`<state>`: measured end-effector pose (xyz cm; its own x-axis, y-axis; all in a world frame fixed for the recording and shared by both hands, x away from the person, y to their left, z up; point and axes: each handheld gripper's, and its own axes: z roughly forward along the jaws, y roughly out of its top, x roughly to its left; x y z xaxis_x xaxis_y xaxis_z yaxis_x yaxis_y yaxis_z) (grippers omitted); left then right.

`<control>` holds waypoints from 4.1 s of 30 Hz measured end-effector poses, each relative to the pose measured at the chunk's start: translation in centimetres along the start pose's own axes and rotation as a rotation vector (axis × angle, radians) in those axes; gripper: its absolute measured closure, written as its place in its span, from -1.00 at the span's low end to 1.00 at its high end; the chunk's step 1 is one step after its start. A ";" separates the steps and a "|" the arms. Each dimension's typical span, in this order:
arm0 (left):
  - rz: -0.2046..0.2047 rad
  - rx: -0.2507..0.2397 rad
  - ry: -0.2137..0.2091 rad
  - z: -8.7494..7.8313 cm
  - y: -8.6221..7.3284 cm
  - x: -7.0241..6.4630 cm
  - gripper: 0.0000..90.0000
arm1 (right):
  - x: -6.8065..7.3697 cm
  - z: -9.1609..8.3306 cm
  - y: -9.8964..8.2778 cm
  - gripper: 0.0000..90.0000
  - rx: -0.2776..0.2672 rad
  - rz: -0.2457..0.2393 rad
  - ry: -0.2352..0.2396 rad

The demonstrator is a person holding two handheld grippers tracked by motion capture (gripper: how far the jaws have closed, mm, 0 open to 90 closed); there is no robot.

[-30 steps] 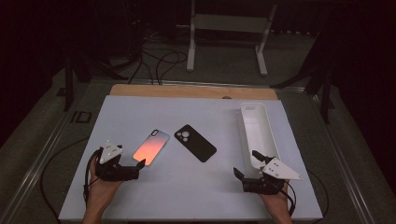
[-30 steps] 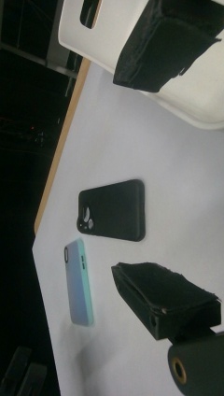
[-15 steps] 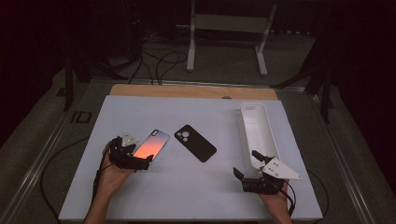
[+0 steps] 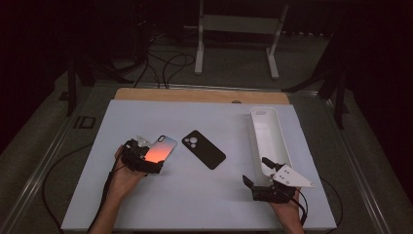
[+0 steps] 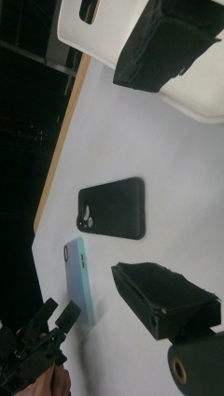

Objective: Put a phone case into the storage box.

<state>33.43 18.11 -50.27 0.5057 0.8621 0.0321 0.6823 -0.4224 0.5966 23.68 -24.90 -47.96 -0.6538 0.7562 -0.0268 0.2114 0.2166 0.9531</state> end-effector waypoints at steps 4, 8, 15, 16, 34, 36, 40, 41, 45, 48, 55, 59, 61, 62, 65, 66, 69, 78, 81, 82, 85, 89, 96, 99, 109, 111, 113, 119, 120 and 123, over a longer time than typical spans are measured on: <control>0.009 0.022 -0.007 0.5 0.1 -0.2 -0.94 | 0.1 0.0 0.0 -0.82 0.001 0.003 0.001; 0.002 0.054 -0.005 1.1 0.3 -0.3 -0.92 | 0.0 0.0 0.0 -0.82 0.001 0.001 0.001; -0.004 0.085 -0.008 2.0 0.3 -0.2 -0.90 | 0.0 0.0 0.0 -0.82 0.002 -0.002 0.001; -0.004 0.088 -0.008 2.0 0.3 -0.2 -0.90 | 0.0 0.0 0.0 -0.82 0.002 -0.001 0.001; -0.036 0.116 -0.035 1.8 0.5 0.4 -0.63 | 0.3 0.3 0.0 -0.82 0.011 -0.010 0.011; -0.040 0.113 -0.032 1.8 0.4 0.3 -0.63 | 0.4 0.4 0.0 -0.82 0.013 -0.009 0.009; -0.041 0.108 -0.032 1.7 0.4 0.3 -0.62 | 0.5 0.4 0.1 -0.82 0.010 -0.011 0.010; -0.050 0.100 -0.034 1.7 0.4 0.4 -0.62 | 0.5 0.4 0.1 -0.82 0.010 -0.010 0.010; -0.064 0.069 -0.038 1.2 0.5 0.3 -0.62 | 0.4 0.4 0.1 -0.82 0.008 -0.003 0.010; -0.058 0.041 -0.023 0.6 0.6 0.2 -0.62 | 0.4 0.4 0.2 -0.82 0.008 -0.005 0.013; -0.021 -0.007 0.013 -0.4 0.6 -0.5 -0.62 | 0.5 0.7 0.6 -0.82 0.009 -0.002 0.017; -0.018 -0.037 0.021 -0.9 0.6 -0.8 -0.62 | 0.4 1.0 1.0 -0.82 0.008 0.000 0.029; -0.020 -0.059 0.022 -1.3 0.7 -0.9 -0.62 | 0.4 1.2 1.3 -0.82 0.011 0.006 0.037; -0.020 -0.070 0.024 -1.5 0.7 -0.9 -0.62 | 0.4 1.3 1.5 -0.82 0.018 0.006 0.044; -0.015 -0.112 0.024 -2.4 1.0 -1.0 -0.62 | 0.2 1.6 2.0 -0.82 0.036 -0.009 0.042; -0.012 -0.125 0.023 -2.7 1.1 -1.1 -0.62 | 0.2 1.7 2.2 -0.82 0.033 0.000 0.049; 0.005 -0.156 0.009 -3.4 1.4 -1.4 -0.62 | -0.2 2.1 2.9 -0.82 0.034 0.026 0.068; 0.060 -0.234 -0.002 -4.9 2.8 -3.5 -0.62 | -0.5 3.8 4.8 -0.82 0.046 0.052 0.098; 0.075 -0.263 -0.020 -5.4 3.2 -4.2 -0.62 | -0.4 4.5 5.6 -0.82 0.057 0.049 0.115; 0.084 -0.270 -0.031 -5.5 3.3 -4.5 -0.62 | -0.4 4.7 5.8 -0.82 0.058 0.049 0.119; 0.124 -0.306 -0.041 -6.3 3.7 -5.5 -0.62 | 0.0 5.5 6.7 -0.82 0.068 0.045 0.129; 0.167 -0.332 -0.048 -7.0 4.1 -6.3 -0.62 | 0.3 6.4 7.6 -0.82 0.072 0.043 0.150; 0.225 -0.379 -0.065 -7.7 4.4 -8.0 -0.62 | 1.1 7.8 8.9 -0.82 0.067 0.041 0.189; 0.246 -0.396 -0.066 -7.8 4.4 -8.5 -0.62 | 1.4 8.2 9.2 -0.82 0.063 0.046 0.202; 0.297 -0.450 -0.094 -7.8 4.4 -10.4 -0.62 | 2.3 9.8 10.1 -0.81 0.064 0.112 0.275; 0.303 -0.451 -0.098 -7.8 4.3 -10.6 -0.62 | 2.4 9.9 10.2 -0.75 0.069 0.129 0.285; 0.303 -0.460 -0.113 -7.6 4.2 -11.1 -0.62 | 2.5 10.1 10.3 -0.68 0.071 0.154 0.304; 0.306 -0.468 -0.117 -7.3 4.2 -11.6 -0.62 | 2.8 10.4 10.4 -0.18 0.095 0.213 0.321; 0.302 -0.470 -0.121 -7.2 4.2 -11.6 -0.62 | 2.9 10.6 10.5 -0.02 0.122 0.233 0.309; 0.289 -0.475 -0.119 -7.0 4.0 -11.8 -0.62 | 3.0 10.7 10.5 0.15 0.135 0.259 0.325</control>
<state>26.54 8.22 -42.64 0.7111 0.6812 0.1738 0.2090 -0.4409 0.8729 31.73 -13.77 -41.25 -0.7568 0.5674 0.3245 0.4773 0.1405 0.8674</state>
